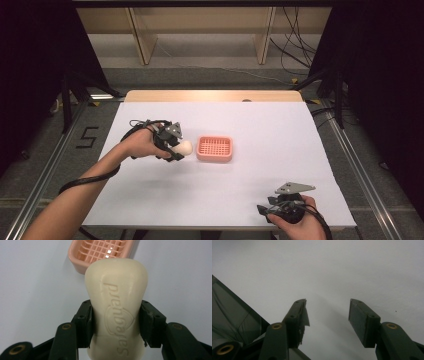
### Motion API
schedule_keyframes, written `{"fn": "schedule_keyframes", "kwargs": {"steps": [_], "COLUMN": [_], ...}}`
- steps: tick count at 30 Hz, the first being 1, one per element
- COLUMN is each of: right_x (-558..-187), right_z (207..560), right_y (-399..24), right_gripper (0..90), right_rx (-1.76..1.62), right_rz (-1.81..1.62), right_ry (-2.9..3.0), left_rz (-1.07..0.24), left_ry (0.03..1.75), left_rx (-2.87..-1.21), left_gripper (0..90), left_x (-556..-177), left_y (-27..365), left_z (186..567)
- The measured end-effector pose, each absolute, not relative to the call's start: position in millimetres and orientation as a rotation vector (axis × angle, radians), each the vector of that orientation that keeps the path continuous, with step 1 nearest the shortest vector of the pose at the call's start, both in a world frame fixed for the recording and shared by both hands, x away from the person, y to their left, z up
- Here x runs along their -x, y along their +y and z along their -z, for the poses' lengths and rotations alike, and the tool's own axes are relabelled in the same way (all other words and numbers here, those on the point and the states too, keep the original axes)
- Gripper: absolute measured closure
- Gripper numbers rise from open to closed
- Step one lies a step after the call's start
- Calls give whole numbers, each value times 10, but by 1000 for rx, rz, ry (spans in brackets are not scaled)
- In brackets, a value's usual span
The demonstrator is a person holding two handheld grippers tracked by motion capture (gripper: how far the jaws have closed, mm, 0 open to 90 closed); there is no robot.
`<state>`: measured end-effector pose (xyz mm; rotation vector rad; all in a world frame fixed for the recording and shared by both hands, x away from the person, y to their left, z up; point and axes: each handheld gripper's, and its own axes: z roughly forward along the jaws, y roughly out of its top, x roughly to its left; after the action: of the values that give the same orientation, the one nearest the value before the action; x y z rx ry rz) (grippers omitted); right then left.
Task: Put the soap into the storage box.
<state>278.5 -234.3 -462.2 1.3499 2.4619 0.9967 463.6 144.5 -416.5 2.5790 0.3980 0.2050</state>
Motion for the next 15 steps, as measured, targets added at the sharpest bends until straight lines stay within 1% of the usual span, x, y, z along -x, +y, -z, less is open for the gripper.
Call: {"fn": "schedule_keyframes", "kwargs": {"steps": [3, 4, 5, 8, 12, 13, 15], "right_x": [-2785, -2785, -2784, -2783, -2782, -2782, -2782], "right_z": [4621, 4622, 4622, 4622, 4623, 4624, 4624], "right_y": [-2342, -2344, -2344, -2344, -2346, -2345, -2345], "right_gripper": [483, 483, 483, 483, 483, 483, 483], "right_rx": [-1352, -1349, -1351, -1348, -1349, -1350, -1351], "right_rz": [-998, -996, -996, -997, -1001, -998, -1000], "right_ry": [2462, 2462, 2461, 2461, 2461, 2462, 2461], "left_rz": [-214, -220, -208, -218, -214, -221, -220], "left_ry": [384, 352, 389, 358, 362, 339, 352], "left_rx": [-2586, -2611, -2579, -2605, -2590, -2615, -2597], "left_gripper": [496, 497, 496, 496, 496, 496, 496], "left_x": [-4653, -4673, -4657, -4680, -4691, -4703, -4706], "left_y": [1423, 1422, 1402, 1383, 1345, 1347, 1326], "left_z": [4147, 4129, 4145, 4128, 4133, 4117, 4124]}}
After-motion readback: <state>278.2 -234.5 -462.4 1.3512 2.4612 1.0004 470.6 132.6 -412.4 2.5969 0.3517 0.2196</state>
